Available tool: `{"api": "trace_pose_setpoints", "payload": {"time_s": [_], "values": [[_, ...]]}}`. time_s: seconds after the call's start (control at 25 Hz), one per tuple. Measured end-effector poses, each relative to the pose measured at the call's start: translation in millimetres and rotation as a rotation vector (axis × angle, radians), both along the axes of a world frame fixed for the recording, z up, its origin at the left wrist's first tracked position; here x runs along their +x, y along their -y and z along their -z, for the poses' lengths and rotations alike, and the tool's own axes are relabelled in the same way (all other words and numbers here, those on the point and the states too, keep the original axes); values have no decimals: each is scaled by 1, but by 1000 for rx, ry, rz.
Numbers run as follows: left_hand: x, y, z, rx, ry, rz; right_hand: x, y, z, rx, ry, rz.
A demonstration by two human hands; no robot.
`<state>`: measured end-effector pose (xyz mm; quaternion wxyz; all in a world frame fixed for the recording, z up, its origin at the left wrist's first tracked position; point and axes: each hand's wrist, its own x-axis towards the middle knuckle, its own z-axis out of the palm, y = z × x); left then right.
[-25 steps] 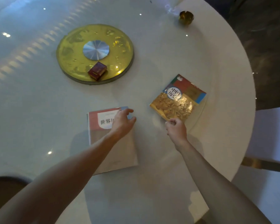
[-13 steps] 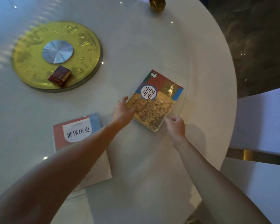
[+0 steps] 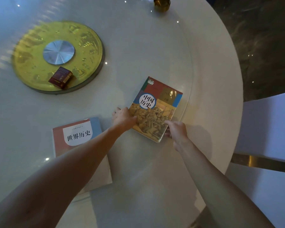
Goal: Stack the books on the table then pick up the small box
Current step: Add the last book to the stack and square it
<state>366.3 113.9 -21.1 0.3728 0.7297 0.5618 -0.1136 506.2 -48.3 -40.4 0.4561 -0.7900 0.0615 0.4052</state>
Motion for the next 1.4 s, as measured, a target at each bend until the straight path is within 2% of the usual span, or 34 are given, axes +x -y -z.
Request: {"api": "trace_pose_setpoints", "payload": {"time_s": [0.12, 0.24, 0.48, 0.6, 0.76, 0.96, 1.16, 1.4], "values": [[-16, 7, -8, -125, 137, -103, -11, 7, -9, -60, 48, -12], [-30, 14, -14, -216, 227, -99, -26, 12, -14, -71, 87, -60], [-104, 24, -49, -402, 456, -318, -67, 8, -42, 40, -23, -72], [-162, 29, -51, -351, 534, -421, -104, -9, -55, 78, -6, -210], [-229, 46, -37, -193, 467, -562, -165, -33, -53, 61, 79, -372], [-282, 63, -20, -96, 388, -663, -215, -41, -42, -17, 161, -546], [-310, 70, -11, 52, 240, -612, -237, -45, -32, -82, 298, -699], [-327, 72, 3, 28, 118, -540, -246, -45, -24, -191, 466, -869]]}}
